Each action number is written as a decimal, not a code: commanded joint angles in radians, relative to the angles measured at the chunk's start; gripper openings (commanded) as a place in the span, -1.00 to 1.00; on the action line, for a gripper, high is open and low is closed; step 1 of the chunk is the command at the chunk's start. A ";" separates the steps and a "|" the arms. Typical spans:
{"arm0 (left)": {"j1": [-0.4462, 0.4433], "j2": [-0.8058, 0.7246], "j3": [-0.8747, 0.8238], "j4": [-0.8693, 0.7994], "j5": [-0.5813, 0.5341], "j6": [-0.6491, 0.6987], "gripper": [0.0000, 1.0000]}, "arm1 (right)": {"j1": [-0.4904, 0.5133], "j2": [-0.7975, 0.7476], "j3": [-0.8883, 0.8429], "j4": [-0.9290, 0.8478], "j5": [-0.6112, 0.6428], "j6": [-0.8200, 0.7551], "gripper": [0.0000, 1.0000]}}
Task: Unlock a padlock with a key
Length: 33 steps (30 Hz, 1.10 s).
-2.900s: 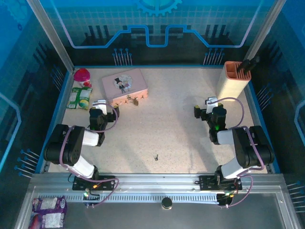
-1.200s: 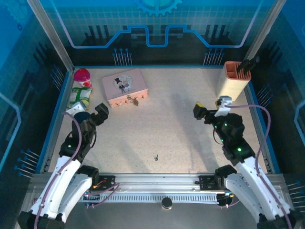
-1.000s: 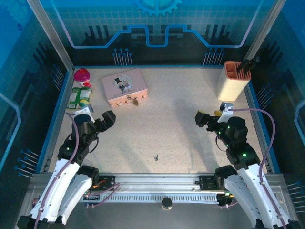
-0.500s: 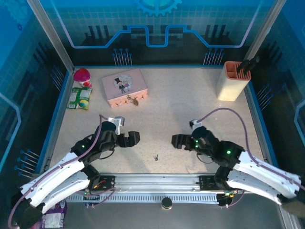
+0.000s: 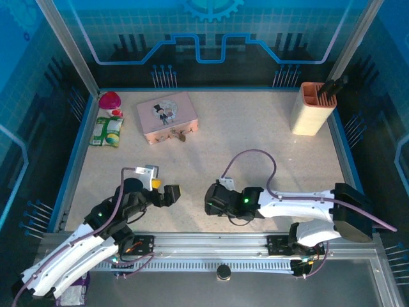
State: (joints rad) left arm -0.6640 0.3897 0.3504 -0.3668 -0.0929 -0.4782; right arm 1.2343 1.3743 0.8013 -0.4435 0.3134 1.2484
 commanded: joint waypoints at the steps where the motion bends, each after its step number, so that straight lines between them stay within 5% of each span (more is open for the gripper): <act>1: -0.006 -0.043 -0.035 0.025 -0.033 0.042 0.99 | 0.012 0.039 0.028 0.015 -0.031 0.053 -0.01; 18: -0.006 -0.050 -0.062 0.063 0.001 0.029 0.99 | -0.004 0.163 0.020 0.041 -0.097 0.132 -0.49; 33: -0.006 -0.058 -0.061 0.059 0.018 0.021 0.98 | -0.007 0.193 -0.013 0.102 -0.077 0.141 -0.60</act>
State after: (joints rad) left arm -0.6640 0.3428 0.3035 -0.3302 -0.0963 -0.4683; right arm 1.2343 1.5467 0.8024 -0.3500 0.2249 1.3731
